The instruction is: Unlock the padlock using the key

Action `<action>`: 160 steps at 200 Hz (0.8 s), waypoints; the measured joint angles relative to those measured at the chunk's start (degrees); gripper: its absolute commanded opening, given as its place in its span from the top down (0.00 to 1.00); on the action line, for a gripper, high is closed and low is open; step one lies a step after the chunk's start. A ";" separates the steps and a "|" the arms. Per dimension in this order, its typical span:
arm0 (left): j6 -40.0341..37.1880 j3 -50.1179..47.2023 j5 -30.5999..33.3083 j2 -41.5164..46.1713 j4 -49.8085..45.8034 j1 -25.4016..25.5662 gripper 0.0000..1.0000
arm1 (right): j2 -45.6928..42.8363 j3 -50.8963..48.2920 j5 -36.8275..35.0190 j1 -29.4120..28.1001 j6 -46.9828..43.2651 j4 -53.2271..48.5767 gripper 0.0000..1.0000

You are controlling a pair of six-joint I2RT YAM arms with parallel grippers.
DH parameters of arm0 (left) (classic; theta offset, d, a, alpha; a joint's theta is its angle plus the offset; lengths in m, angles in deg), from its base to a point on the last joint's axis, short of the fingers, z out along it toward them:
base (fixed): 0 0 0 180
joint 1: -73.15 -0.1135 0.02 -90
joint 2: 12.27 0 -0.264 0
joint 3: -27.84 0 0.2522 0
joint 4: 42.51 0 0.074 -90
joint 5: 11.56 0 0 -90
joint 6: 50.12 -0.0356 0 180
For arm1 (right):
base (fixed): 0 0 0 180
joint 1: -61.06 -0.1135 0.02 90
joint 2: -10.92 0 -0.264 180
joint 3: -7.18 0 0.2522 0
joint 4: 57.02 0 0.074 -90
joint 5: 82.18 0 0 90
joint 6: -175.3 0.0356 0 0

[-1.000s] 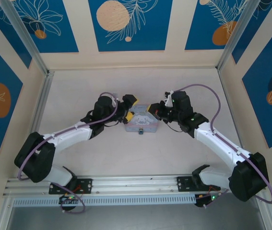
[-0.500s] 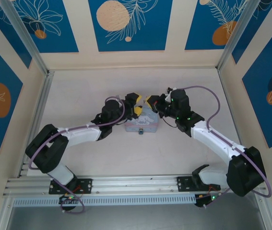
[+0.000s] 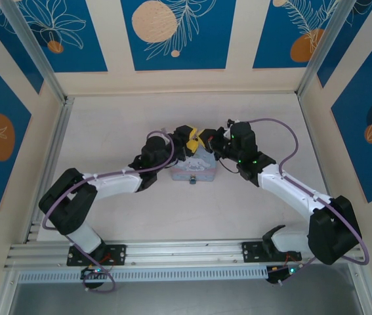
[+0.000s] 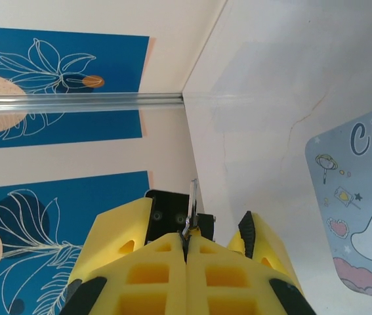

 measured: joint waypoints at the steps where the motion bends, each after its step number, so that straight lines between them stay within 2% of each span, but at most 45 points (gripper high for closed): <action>1: 0.02 0.00 0.00 0.00 0.00 0.00 0.54 | 0.00 -0.04 -0.04 0.00 0.02 0.02 1.00; 111: -0.28 0.00 1.05 0.02 -1.11 0.11 0.68 | -1.51 -1.75 -1.66 0.20 0.46 0.42 1.00; 160: -0.90 -0.09 1.36 0.04 -2.01 0.15 0.79 | -1.53 -1.97 -1.68 0.22 0.46 0.44 1.00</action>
